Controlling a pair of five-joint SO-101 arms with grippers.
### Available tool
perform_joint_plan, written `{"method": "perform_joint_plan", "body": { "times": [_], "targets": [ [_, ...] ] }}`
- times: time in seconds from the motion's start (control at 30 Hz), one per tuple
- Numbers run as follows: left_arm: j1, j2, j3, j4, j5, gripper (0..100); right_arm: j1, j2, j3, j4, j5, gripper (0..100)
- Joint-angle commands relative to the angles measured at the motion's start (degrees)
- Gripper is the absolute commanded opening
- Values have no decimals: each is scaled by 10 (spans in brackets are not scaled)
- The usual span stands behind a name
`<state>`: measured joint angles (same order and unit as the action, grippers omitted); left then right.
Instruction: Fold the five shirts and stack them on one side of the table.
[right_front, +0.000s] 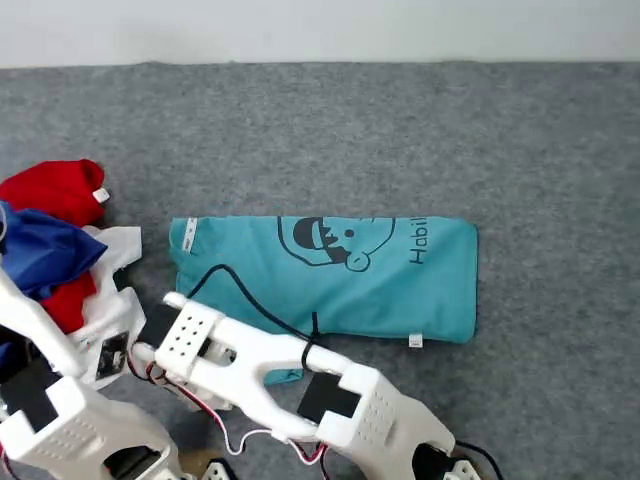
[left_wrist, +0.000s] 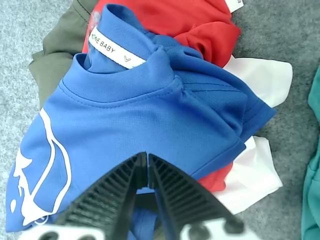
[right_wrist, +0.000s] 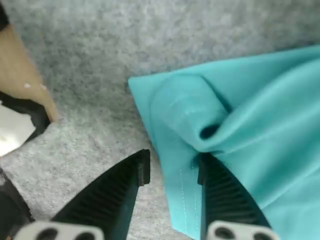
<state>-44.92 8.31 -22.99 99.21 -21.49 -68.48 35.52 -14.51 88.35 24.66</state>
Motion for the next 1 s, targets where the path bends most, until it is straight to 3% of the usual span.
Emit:
{"method": "perform_joint_plan", "body": {
  "times": [0.0,0.1,0.27,0.6,0.97],
  "targets": [
    [-2,-30,-6,-6,0,16,10,22,-5,-21,0,169],
    [-2,-31,-6,-5,0,16,29,44,-6,-37,0,146],
    [-2,-28,-6,-5,0,16,65,54,-27,-39,-1,4],
    [-2,-27,-5,-8,0,16,81,42,-44,-25,1,9],
    [0,-27,-5,-9,0,16,119,-90,-76,0,25,9]
  ]
}}
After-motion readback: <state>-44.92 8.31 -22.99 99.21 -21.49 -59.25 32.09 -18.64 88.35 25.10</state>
